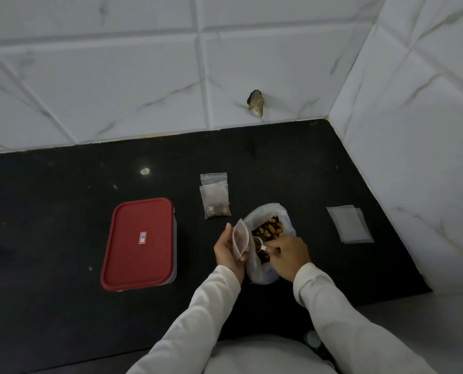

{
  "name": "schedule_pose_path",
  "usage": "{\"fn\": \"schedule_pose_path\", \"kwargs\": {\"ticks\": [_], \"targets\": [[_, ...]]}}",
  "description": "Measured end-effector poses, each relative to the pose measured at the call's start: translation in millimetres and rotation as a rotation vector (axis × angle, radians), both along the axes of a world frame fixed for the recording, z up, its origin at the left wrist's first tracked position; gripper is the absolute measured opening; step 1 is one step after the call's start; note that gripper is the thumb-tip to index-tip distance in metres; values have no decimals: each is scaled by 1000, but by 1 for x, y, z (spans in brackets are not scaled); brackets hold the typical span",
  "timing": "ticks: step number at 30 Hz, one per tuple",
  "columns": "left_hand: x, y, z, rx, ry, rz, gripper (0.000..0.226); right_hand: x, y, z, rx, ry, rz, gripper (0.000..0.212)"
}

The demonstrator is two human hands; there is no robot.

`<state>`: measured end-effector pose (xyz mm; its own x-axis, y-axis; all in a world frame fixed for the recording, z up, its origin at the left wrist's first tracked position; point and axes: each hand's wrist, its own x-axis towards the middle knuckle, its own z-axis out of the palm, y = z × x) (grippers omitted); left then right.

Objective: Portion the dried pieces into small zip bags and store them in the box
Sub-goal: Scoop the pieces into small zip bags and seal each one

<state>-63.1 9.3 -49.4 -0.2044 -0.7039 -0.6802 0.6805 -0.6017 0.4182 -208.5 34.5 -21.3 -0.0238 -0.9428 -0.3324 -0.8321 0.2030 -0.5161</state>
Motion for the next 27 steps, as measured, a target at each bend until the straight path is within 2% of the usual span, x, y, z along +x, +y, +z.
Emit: {"fn": "schedule_pose_path", "kwargs": {"ticks": [6, 9, 17, 21, 27], "targets": [[5, -2, 4, -17, -38, -4, 37, -14, -8, 11, 181, -259, -242, 22], [8, -4, 6, -15, -30, 9, 35, -20, -8, 16, 195, -314, -294, 20], [14, -9, 8, 37, -5, 10, 28, -28, 4, 54, -1, -392, -281, 33], [14, -11, 7, 46, -14, 15, 25, -15, 9, 78, -100, -476, -283, 26], [13, -13, 8, 58, -72, 28, 28, 13, 12, 97, -130, -553, -197, 21]]}}
